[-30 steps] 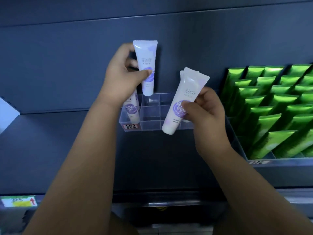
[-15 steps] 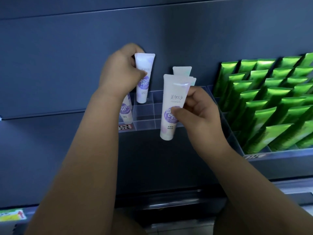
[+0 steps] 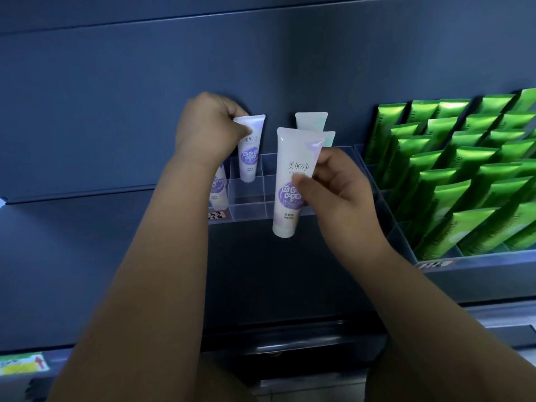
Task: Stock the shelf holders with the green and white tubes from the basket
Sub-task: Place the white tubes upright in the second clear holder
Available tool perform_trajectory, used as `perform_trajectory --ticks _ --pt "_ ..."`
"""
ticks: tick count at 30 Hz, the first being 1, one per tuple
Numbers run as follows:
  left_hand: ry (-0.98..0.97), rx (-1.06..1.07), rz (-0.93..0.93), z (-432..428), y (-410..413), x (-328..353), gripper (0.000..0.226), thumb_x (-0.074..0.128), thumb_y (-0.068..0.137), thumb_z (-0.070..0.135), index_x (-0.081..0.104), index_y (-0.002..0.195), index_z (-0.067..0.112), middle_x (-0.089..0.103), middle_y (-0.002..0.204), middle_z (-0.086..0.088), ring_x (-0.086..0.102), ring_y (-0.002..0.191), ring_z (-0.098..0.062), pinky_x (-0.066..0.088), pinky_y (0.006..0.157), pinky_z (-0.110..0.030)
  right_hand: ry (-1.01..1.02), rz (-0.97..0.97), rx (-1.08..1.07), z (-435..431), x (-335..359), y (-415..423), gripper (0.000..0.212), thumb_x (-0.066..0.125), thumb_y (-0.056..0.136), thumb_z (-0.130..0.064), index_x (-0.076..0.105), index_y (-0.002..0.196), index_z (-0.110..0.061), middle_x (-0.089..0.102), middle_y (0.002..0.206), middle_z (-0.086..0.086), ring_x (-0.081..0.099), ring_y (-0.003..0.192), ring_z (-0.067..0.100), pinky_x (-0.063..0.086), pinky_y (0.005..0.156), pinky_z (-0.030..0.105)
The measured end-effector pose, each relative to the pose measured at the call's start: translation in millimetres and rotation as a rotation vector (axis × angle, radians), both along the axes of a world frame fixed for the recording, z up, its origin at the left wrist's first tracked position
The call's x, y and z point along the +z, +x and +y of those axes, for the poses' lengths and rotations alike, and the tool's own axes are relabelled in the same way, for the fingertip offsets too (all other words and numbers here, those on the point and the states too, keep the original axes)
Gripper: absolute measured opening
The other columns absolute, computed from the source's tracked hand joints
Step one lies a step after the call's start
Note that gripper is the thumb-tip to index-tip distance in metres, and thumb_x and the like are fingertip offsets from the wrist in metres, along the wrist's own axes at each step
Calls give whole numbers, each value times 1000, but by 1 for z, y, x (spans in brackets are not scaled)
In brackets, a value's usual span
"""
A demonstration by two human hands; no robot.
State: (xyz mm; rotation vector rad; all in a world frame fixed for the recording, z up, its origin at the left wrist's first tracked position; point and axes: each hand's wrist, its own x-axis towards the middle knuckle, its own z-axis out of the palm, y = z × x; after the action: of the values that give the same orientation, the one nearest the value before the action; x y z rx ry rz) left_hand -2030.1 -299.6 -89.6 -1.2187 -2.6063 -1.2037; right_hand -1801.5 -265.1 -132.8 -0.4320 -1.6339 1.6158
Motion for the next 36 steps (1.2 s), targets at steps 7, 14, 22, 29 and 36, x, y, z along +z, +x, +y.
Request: perform_trajectory --ticks 7,14,22,29,36 --pt "-64 -11 85 -3 -1 -1 14 72 82 19 82 90 25 76 86 5 69 82 -18 58 77 -36 35 -43 -45 1 1 -6 10 60 102 -11 67 109 -12 74 95 -2 69 87 16 56 77 32" --pt "-66 -66 10 -5 4 3 7 72 73 29 78 78 28 73 74 10 72 79 -21 61 78 -44 209 -162 -138 -2 3 -28 10 69 95 -16 73 104 -16 72 94 -4 67 85 13 58 81 36" --pt "-73 -98 43 -13 5 5 25 57 66 30 76 81 33 74 78 10 72 80 -23 60 80 -44 107 -103 -187 -6 8 -58 20 70 92 -11 74 111 -17 76 100 -8 72 95 7 59 92 40" --pt "44 -78 59 -21 5 5 30 54 67 19 76 87 28 74 85 12 72 86 -19 59 80 -44 167 -52 -210 -3 11 -64 23 68 92 -6 73 114 -11 76 106 -5 71 101 5 57 95 33" --pt "277 -44 -131 -51 28 5 39 49 84 -4 73 92 27 75 88 8 72 86 -13 60 78 -31 186 -101 -191 3 -6 -80 20 68 91 -10 74 110 -13 76 104 -6 72 99 7 57 94 38"
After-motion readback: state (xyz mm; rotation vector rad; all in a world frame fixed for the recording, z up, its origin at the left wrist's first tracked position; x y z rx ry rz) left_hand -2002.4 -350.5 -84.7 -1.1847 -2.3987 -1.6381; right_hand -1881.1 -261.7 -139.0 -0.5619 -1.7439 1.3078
